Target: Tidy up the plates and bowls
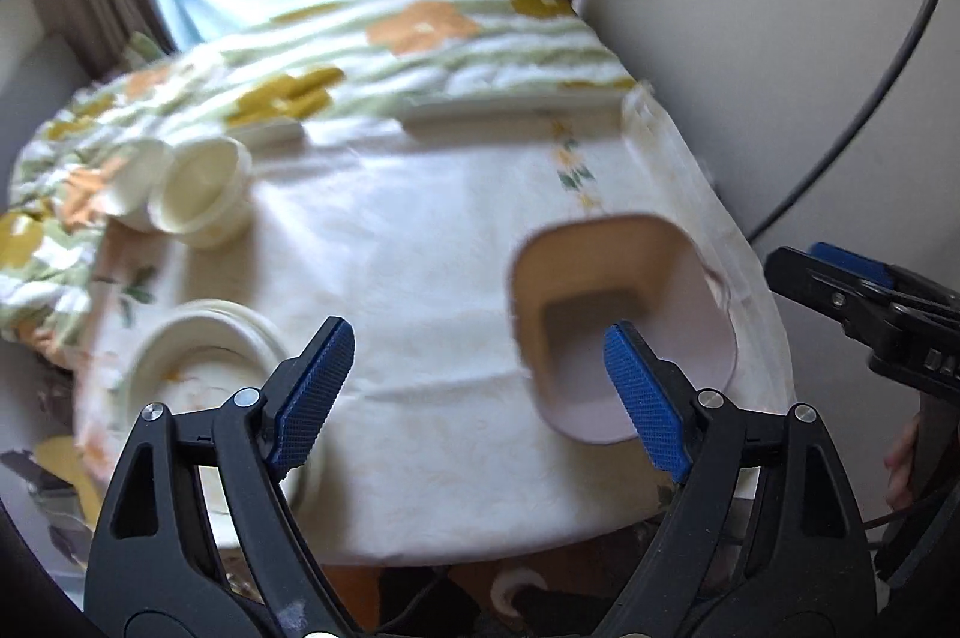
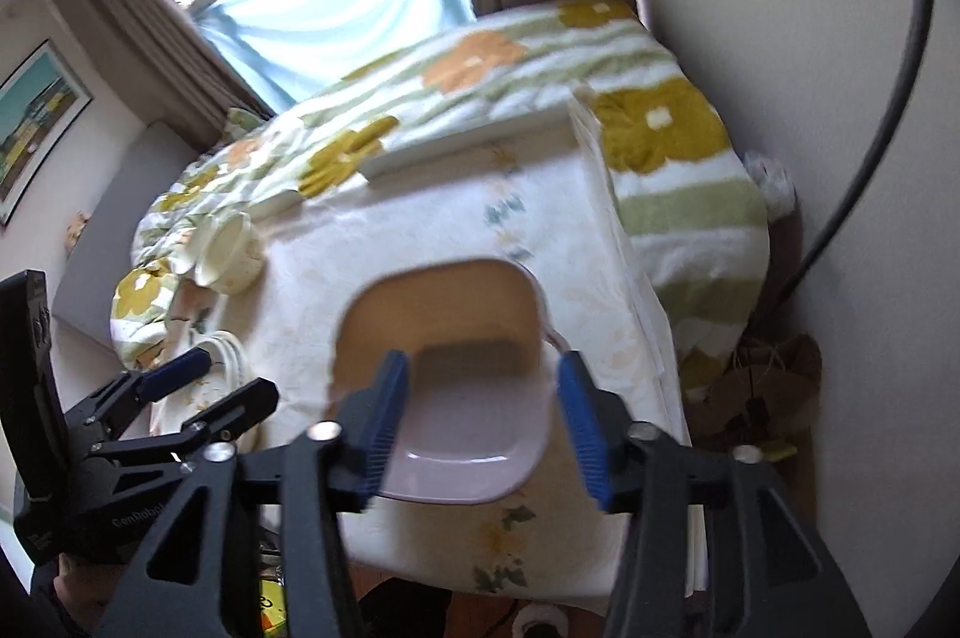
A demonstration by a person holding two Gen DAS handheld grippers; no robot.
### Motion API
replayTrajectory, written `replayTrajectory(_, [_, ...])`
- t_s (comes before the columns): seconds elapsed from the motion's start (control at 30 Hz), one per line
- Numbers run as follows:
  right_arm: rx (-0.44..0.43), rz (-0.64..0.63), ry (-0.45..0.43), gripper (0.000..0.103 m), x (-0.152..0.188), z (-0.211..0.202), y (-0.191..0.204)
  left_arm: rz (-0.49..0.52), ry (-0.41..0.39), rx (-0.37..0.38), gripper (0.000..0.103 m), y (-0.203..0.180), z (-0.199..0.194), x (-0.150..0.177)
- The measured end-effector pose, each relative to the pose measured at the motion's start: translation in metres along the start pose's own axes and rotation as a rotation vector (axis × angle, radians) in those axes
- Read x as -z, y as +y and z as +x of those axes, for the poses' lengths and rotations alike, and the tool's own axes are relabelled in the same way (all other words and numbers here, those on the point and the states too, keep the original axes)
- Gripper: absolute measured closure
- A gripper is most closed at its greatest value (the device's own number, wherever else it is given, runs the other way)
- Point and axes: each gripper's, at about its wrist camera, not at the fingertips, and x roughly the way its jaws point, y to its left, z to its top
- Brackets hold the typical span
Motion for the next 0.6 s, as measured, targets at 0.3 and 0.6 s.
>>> replayTrajectory(0.3, [-0.110, -0.217, -0.005, 0.009, -0.049, -0.001, 0.088, -0.112, -0.124, -0.202, 0.000, 0.084, -0.061, -0.025])
replayTrajectory(0.6, [-0.170, -0.352, 0.105, 0.009, -0.104, 0.068, 0.177, -0.265, 0.012, -0.173, 0.000, 0.202, -0.030, -0.054])
